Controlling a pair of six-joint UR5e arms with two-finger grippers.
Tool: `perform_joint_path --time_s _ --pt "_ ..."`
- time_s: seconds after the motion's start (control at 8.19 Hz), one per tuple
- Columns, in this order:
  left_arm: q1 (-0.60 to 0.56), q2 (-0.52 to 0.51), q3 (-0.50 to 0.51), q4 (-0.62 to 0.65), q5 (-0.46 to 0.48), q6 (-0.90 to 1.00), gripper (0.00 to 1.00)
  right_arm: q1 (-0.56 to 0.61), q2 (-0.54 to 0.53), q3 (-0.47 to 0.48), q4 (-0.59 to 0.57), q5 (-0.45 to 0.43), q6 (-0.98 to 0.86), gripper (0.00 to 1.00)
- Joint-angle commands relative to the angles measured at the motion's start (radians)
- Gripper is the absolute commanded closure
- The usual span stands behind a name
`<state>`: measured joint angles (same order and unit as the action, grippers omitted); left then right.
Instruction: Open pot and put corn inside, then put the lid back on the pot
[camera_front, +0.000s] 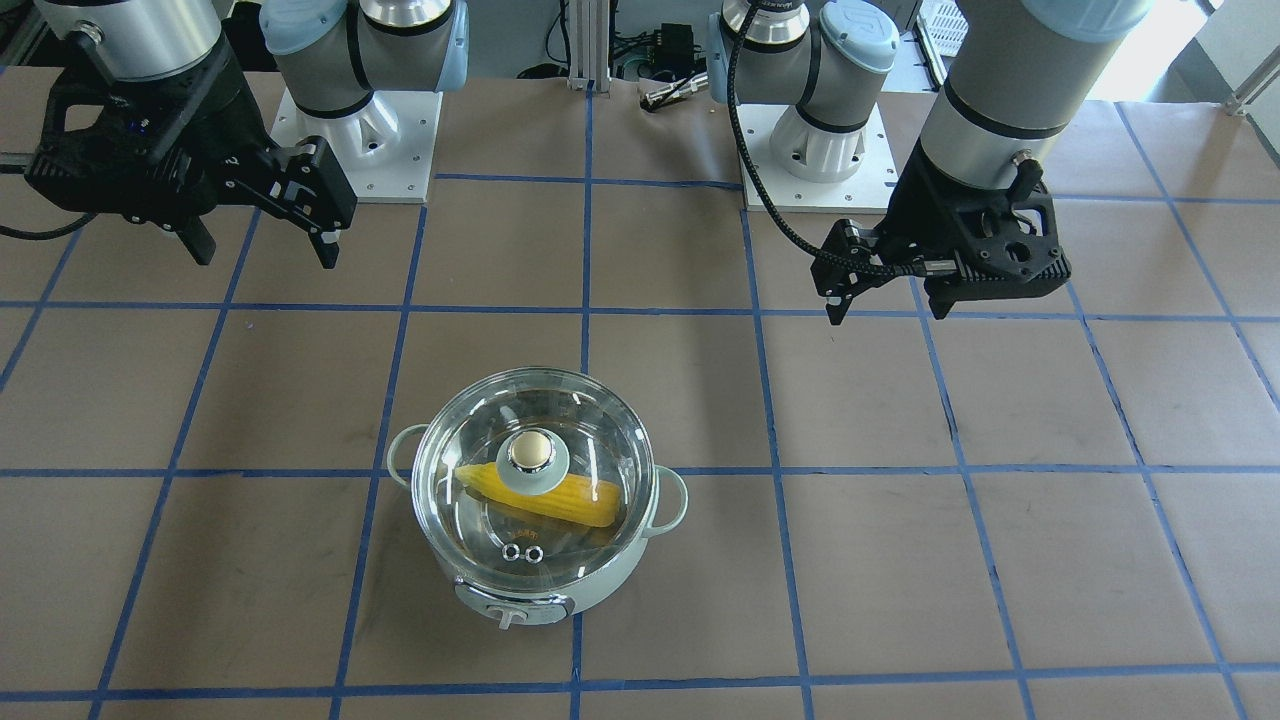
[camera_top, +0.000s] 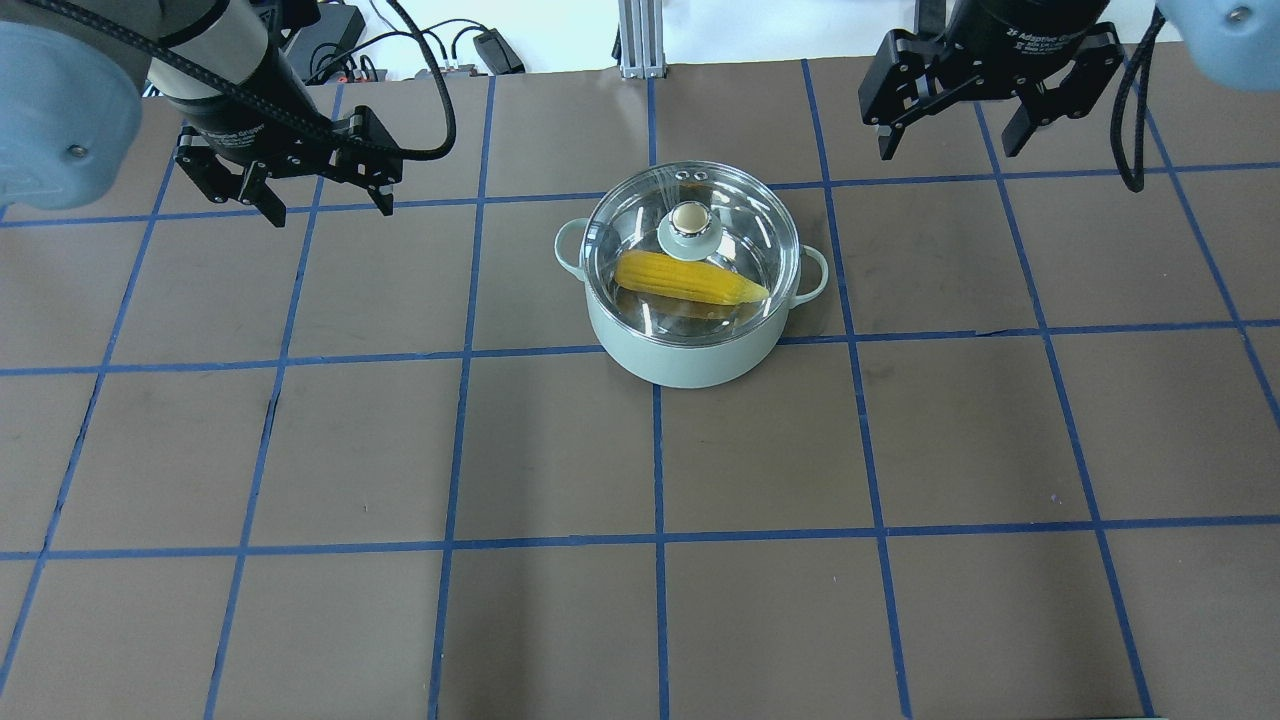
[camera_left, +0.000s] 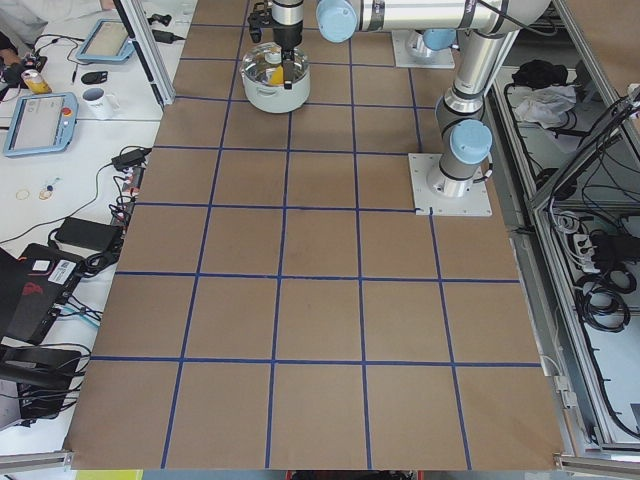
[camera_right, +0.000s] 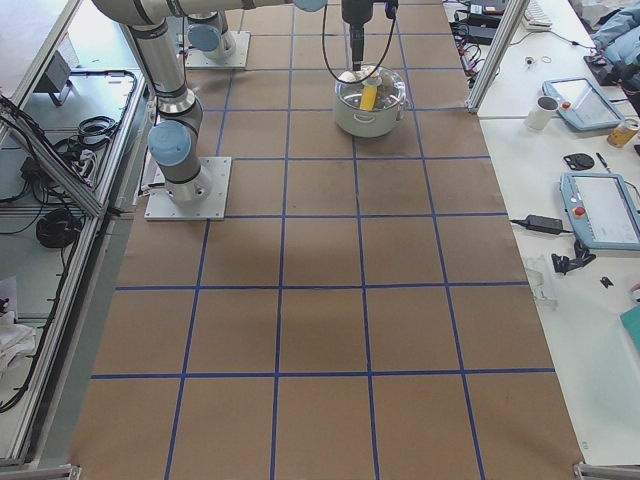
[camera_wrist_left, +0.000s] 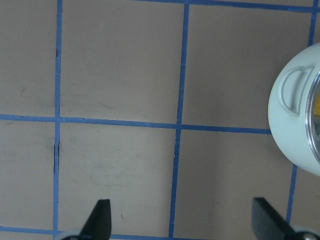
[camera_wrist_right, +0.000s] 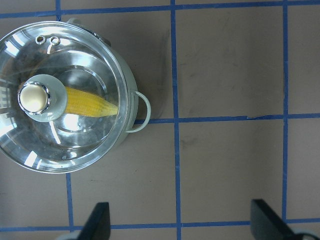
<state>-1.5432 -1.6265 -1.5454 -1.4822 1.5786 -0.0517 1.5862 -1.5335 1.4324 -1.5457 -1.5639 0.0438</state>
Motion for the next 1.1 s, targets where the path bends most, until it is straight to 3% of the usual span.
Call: perform_joint_path --time_s 0.0,0.98 --pt "0.0 -0.001 -0.001 0.0 -0.003 0.009 0.0 0.0 0.0 0.008 0.004 0.012 -0.002 0.0" --pt "0.0 -0.009 -0.002 0.008 0.0 0.004 0.0 -0.002 0.003 0.017 -0.017 0.008 -0.002 0.0"
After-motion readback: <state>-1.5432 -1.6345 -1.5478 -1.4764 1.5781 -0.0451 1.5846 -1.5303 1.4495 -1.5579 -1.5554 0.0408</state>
